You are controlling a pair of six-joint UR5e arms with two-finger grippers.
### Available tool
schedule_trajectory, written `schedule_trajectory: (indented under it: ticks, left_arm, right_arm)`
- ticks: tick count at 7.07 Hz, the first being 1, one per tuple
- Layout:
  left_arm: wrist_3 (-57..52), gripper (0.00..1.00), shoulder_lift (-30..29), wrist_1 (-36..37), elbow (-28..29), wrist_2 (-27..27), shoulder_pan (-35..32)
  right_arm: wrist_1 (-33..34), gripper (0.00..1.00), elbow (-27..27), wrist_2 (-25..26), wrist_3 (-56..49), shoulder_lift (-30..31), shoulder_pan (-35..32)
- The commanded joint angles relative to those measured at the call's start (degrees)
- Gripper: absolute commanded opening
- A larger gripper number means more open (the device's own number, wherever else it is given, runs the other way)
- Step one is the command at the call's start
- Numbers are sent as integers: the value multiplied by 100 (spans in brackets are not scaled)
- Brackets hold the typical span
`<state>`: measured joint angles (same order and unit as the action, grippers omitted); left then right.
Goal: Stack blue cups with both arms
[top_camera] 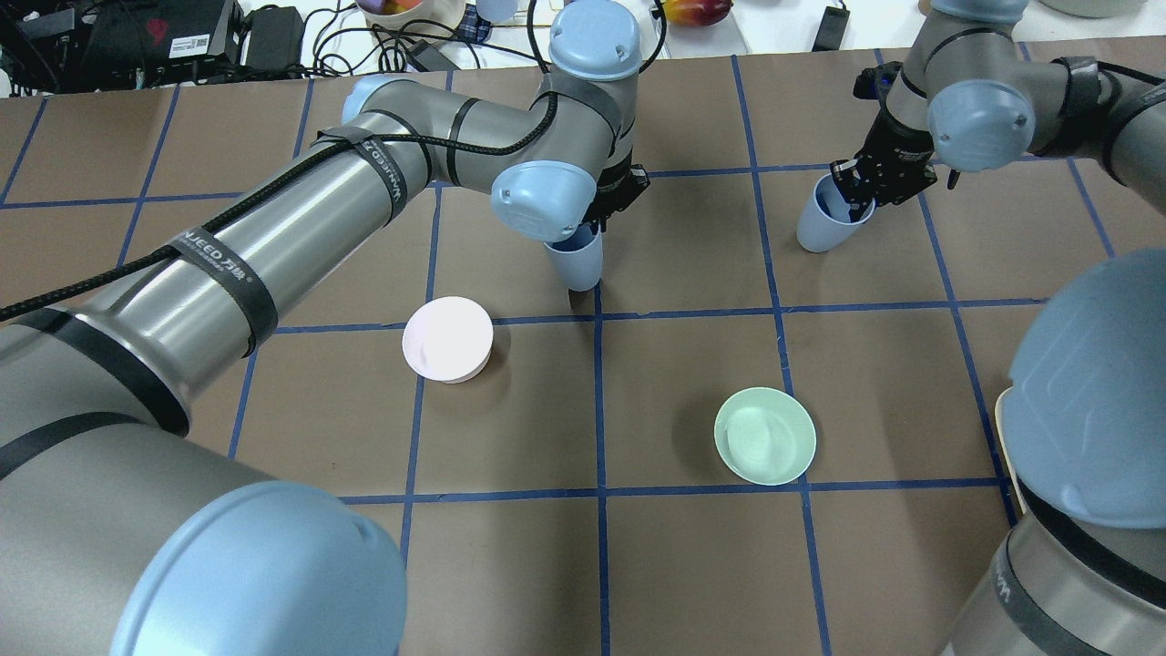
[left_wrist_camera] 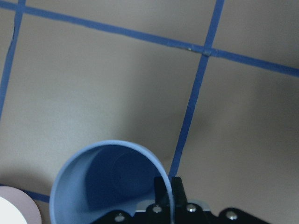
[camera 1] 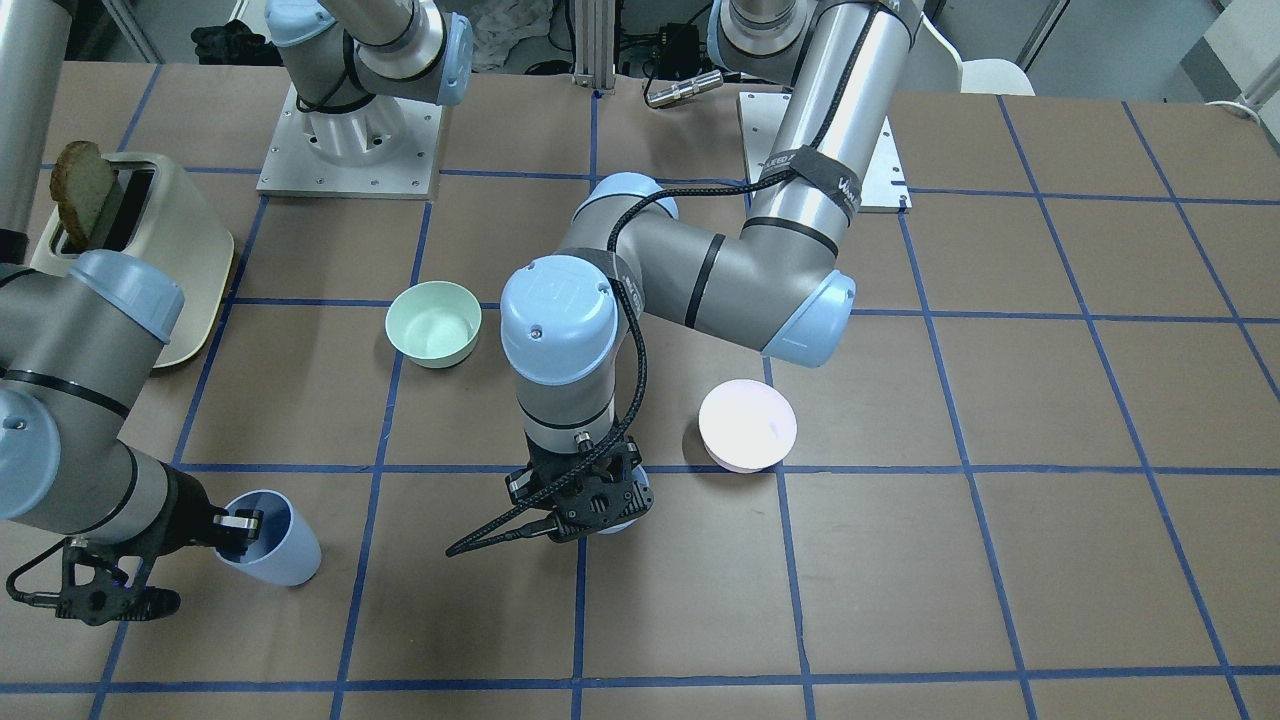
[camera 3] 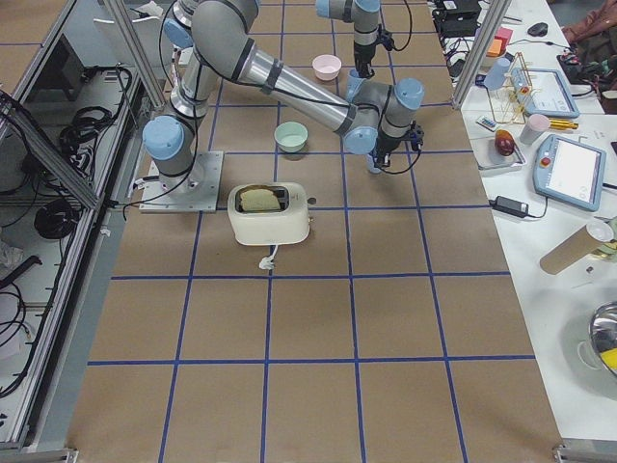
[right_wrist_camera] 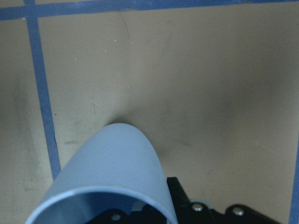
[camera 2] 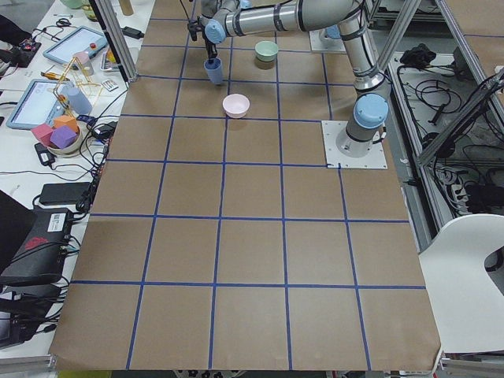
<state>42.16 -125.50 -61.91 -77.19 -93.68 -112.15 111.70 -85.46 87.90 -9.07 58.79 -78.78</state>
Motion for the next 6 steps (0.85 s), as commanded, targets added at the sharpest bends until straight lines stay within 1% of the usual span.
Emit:
schedule_trajectory:
  ticks: [1,2,3,4,5,6]
  left_arm:
    - [-15,0,-88,144,-42,-9,-9]
    - [-6,0,-114,223,-33,8,-9]
    - [3,0,-97,232,-24,43,-18]
    - [3,0,-115,232,-33,43,-9]
    - [55,0,-115,223,-33,104,-9]
    - [47,99,-115,215,-85,52,-9]
  right_arm:
    - [-419,0,343,8,2,27,3]
    - [-778,0,589,-53,2,36,-15]
    - [-1103,0,835,-219,11,45,-32]
    - [-1281,0,977,-238,11,114,-58]
    - [-1291,0,1013,-238,11,124,-102]
    - [-1282,0,1022,-230,89,176,-216]
